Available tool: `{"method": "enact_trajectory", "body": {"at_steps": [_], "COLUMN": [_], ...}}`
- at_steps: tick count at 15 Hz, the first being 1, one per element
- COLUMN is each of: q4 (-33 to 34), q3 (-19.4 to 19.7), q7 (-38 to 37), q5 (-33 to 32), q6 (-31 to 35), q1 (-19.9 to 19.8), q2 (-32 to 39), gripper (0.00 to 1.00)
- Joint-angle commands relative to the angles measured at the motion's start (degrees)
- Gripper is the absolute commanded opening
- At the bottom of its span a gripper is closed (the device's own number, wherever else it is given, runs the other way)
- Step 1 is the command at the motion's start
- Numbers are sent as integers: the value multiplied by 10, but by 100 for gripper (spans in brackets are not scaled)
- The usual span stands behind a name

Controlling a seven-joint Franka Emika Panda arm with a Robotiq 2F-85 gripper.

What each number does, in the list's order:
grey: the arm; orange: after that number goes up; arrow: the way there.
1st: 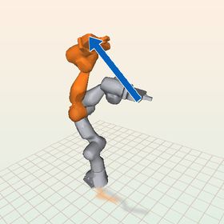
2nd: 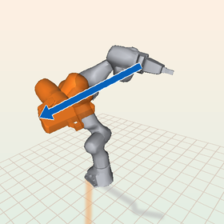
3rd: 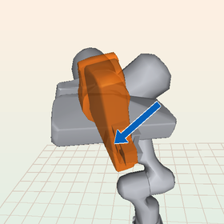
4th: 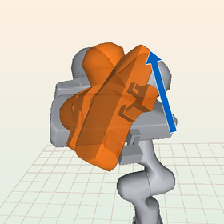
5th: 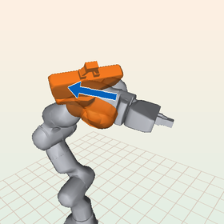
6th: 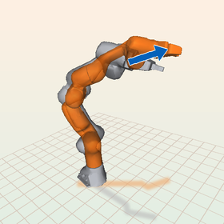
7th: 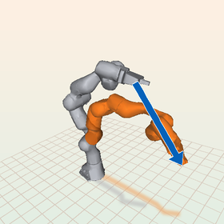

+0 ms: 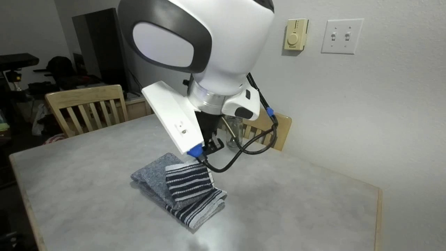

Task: Fold the towel

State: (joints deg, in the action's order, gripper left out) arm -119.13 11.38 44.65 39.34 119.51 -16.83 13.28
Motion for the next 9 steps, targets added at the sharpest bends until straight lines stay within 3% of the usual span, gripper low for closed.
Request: {"method": "enact_trajectory", "body": {"at_steps": [1,5,9], "q4": [-22,-42,-68], "q3": [-2,-19,-41], "q7": [-68,-135,-313], "q5": [-45,-88,-163], "q6": [45,78,108], "q1": [15,39,87], "q2": [-36,-80,-96], "gripper": [73,99,100]}}
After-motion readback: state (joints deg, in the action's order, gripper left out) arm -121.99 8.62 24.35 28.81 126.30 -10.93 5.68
